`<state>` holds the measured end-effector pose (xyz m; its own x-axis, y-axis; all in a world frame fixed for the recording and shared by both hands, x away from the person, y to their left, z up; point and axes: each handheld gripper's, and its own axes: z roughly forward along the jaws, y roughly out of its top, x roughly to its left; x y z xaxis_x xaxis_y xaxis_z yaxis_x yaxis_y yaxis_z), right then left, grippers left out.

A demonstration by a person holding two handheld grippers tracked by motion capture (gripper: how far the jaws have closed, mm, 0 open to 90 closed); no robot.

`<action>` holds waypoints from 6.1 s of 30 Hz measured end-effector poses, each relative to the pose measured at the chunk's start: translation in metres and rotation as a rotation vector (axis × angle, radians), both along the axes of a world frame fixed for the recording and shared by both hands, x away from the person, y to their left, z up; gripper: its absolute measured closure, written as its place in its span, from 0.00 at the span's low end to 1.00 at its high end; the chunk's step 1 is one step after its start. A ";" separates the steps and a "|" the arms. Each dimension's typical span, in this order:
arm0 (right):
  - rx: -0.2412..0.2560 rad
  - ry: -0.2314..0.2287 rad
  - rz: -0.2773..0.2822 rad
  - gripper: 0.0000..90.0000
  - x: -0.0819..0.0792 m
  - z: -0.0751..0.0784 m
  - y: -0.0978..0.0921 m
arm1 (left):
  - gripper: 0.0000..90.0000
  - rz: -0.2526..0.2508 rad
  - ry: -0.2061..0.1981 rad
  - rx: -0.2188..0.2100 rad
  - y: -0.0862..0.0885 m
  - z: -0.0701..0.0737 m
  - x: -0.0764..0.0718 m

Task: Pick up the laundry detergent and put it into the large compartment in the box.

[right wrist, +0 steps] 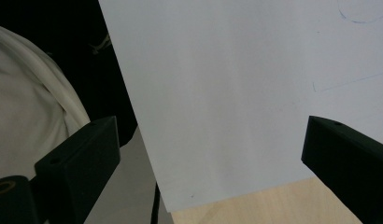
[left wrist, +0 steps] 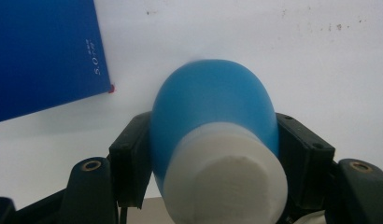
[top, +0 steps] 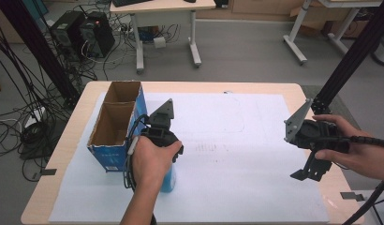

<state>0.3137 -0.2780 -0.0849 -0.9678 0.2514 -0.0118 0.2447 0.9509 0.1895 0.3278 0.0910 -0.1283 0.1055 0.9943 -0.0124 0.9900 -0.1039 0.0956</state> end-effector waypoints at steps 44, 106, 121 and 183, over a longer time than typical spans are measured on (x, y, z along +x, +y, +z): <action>0.000 -0.007 -0.013 0.05 -0.005 0.004 -0.003 | 0.42 -0.066 -0.030 0.006 -0.003 0.035 -0.008; -0.053 0.006 -0.058 0.05 0.019 0.035 0.021 | 0.42 -0.010 -0.230 -0.038 0.066 0.263 0.002; -0.074 0.022 -0.052 0.05 0.034 0.033 0.035 | 0.42 0.085 -0.220 -0.010 0.106 0.241 0.027; -0.078 0.051 -0.037 0.05 0.054 0.013 0.051 | 0.42 0.089 -0.136 -0.020 0.153 0.096 0.063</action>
